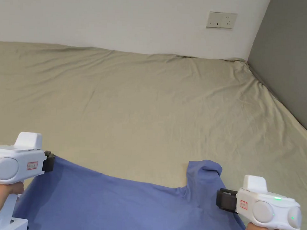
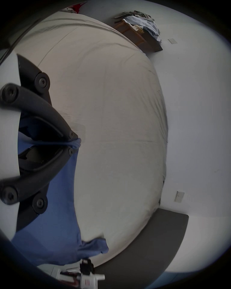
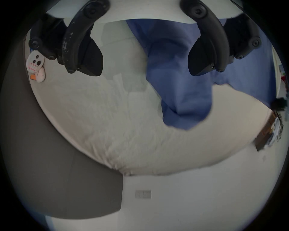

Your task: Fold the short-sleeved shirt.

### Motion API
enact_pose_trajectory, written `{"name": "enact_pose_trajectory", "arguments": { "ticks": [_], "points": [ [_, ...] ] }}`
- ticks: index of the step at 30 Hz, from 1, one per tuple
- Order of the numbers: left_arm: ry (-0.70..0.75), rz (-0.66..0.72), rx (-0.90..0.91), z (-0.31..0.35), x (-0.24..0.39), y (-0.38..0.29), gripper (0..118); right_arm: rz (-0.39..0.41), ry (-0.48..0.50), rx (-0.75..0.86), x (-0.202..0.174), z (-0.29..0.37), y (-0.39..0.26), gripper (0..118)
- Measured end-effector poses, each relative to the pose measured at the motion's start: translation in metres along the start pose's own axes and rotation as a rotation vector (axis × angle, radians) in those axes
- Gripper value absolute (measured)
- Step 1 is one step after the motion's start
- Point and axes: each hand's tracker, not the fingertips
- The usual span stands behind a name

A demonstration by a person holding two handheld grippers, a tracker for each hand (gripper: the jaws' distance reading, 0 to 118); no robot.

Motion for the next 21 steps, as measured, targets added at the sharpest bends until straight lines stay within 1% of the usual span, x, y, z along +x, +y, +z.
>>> {"name": "enact_pose_trajectory", "arguments": {
  "ticks": [1,2,3,4,5,6,7,8,9,10,13,16,19,21],
  "points": [
    [-0.006,-0.004,0.01,0.009,0.0,0.001,3,0.022,0.012,-0.022,-0.001,-0.011,-0.003,107],
    [-0.01,-0.005,0.015,0.016,0.001,0.001,3,0.02,0.029,-0.043,-0.002,-0.018,-0.004,97],
    [-0.011,-0.007,0.023,0.022,-0.001,0.003,3,0.004,0.057,-0.085,-0.005,-0.022,-0.004,78],
    [-0.013,-0.007,0.031,0.028,-0.001,0.002,3,0.027,0.093,-0.115,-0.009,-0.025,-0.005,56],
    [-0.014,-0.006,0.037,0.034,-0.001,0.002,3,0.063,0.051,-0.02,-0.013,-0.014,-0.009,50],
    [-0.013,-0.004,0.044,0.039,-0.002,0.001,3,0.104,0.058,-0.018,-0.019,-0.008,-0.008,35],
    [-0.009,-0.002,0.051,0.041,-0.004,0.001,3,0.122,0.092,-0.043,-0.023,-0.006,-0.007,5],
    [-0.008,0.004,0.058,0.045,-0.005,0.0,3,0.116,0.121,-0.047,-0.024,-0.005,-0.009,6],
    [-0.001,0.015,0.065,0.051,-0.006,-0.001,3,0.127,0.08,-0.028,-0.026,-0.001,-0.01,5],
    [0.002,0.027,0.073,0.058,-0.007,-0.002,3,0.163,0.054,0.038,-0.028,0.01,-0.01,5],
    [0.005,0.043,0.094,0.078,-0.013,-0.001,3,0.224,0.01,0.191,-0.032,0.061,-0.003,5],
    [0.037,0.04,0.162,0.106,-0.019,0.008,3,0.296,-0.033,0.349,-0.036,0.113,0.019,5],
    [0.057,0.068,0.253,0.143,-0.027,0.031,3,0.328,-0.042,0.499,-0.044,0.176,0.048,5],
    [0.076,0.07,0.32,0.171,-0.033,0.051,3,0.326,-0.053,0.603,-0.05,0.221,0.071,5]
  ]
}}
